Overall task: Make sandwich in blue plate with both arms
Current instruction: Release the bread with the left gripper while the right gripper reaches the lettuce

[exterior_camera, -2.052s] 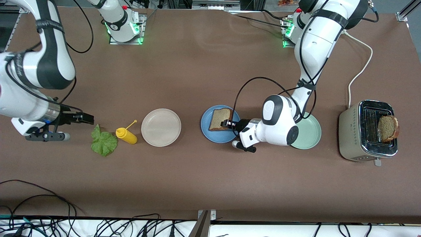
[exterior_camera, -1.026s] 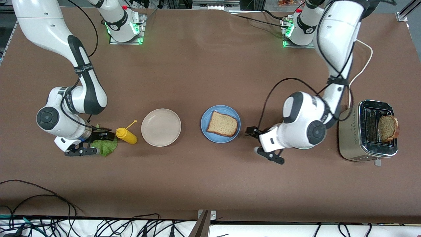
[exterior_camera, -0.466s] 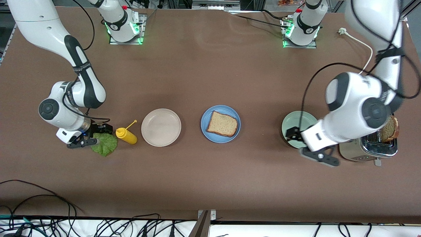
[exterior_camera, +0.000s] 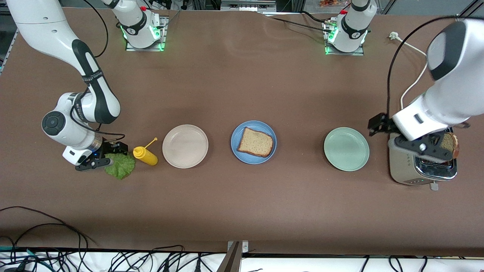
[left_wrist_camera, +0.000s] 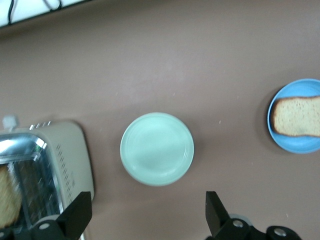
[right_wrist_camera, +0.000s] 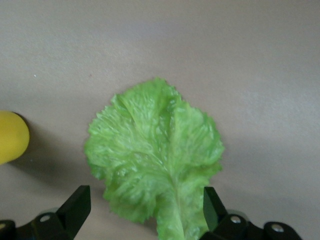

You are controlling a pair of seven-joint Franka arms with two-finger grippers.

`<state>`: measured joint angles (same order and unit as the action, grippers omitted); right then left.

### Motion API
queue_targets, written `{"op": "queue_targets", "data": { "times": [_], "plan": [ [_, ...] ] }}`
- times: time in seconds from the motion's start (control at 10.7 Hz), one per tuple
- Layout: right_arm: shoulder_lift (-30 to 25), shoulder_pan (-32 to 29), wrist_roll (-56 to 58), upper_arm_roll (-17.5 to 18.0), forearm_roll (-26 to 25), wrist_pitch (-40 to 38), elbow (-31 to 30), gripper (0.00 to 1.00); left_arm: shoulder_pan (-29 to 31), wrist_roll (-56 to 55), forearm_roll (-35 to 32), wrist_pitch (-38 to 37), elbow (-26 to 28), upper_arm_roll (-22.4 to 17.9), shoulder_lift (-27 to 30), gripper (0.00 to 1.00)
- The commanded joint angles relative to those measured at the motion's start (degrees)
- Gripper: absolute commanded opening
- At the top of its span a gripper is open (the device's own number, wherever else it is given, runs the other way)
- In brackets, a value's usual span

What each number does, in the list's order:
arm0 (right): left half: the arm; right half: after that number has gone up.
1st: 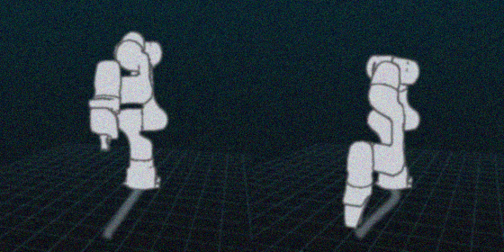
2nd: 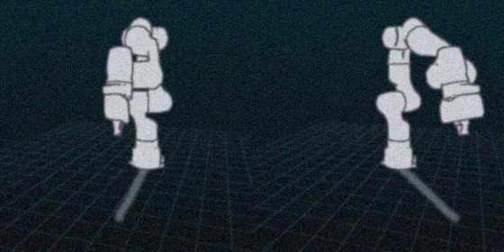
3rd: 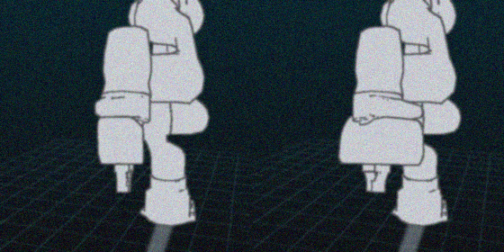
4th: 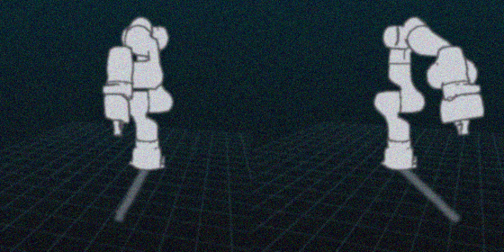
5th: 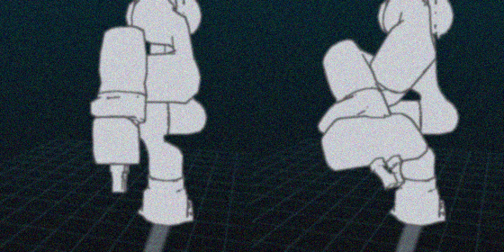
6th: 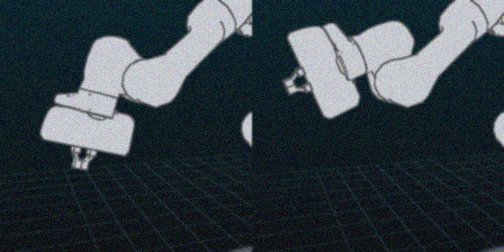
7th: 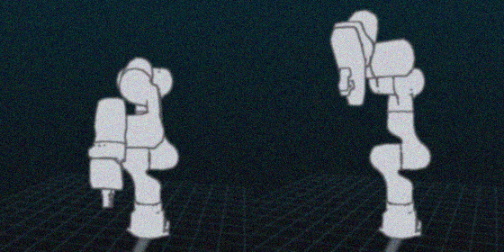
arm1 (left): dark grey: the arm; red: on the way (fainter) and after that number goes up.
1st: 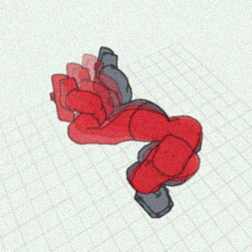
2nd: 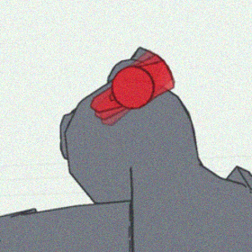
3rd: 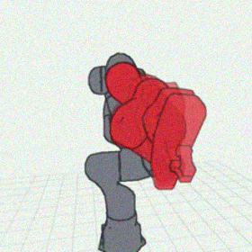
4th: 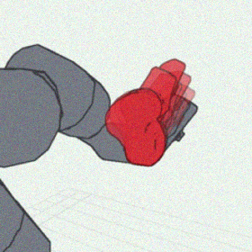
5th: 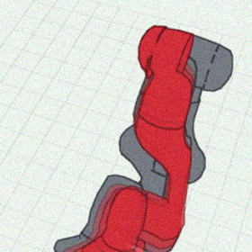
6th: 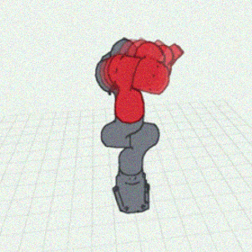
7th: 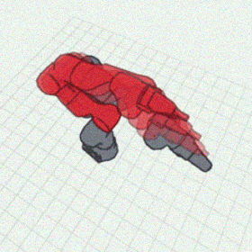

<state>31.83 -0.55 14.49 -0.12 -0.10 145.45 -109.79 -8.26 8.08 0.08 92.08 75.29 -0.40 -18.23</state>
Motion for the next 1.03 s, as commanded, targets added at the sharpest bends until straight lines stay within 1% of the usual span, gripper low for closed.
{"op": "queue_targets", "data": {
  "times": [0.0,0.19,0.28,0.37,0.47,0.56,0.75,0.84,0.93],
  "plan": [
    [0.3,-0.9,1.3,1.7,-0.3,4.1,-1.7,1.0,1.8,-0.4,-0.6,-4.5,1.3,0.5,3.9,1.0],
    [1.7,-2.0,3.6,1.9,-0.4,6.5,-1.7,1.0,4.0,-0.1,4.0,-4.5,2.1,0.1,5.2,1.0],
    [2.0,-2.1,5.6,2.0,-0.3,8.3,-1.8,0.94,4.4,-0.1,4.0,-4.5,2.9,0.4,6.1,1.0],
    [2.4,-2.5,7.2,2.0,-0.2,8.8,-1.9,0.86,4.6,-0.3,4.0,-4.5,5.6,0.4,7.6,1.0],
    [2.6,-2.9,8.4,2.0,-0.2,9.2,-1.9,0.72,6.2,-0.1,4.0,-3.9,9.4,0.9,10.4,1.0],
    [3.0,-3.2,9.4,2.1,-0.1,9.5,-1.9,0.49,7.5,-0.2,3.8,-3.4,11.3,2.8,12.1,1.0],
    [2.9,-3.2,9.3,2.5,0.0,9.3,-1.8,0.0,8.5,0.1,3.7,-2.2,13.0,3.3,14.1,1.0],
    [2.5,-3.1,9.1,2.6,0.0,9.0,-1.8,0.0,9.3,0.0,3.8,-1.8,14.5,3.5,15.4,1.0],
    [1.1,-3.0,8.9,2.8,0.3,7.0,-1.8,0.0,9.7,0.0,3.7,-1.6,15.7,3.4,16.5,1.0]
  ]
}}
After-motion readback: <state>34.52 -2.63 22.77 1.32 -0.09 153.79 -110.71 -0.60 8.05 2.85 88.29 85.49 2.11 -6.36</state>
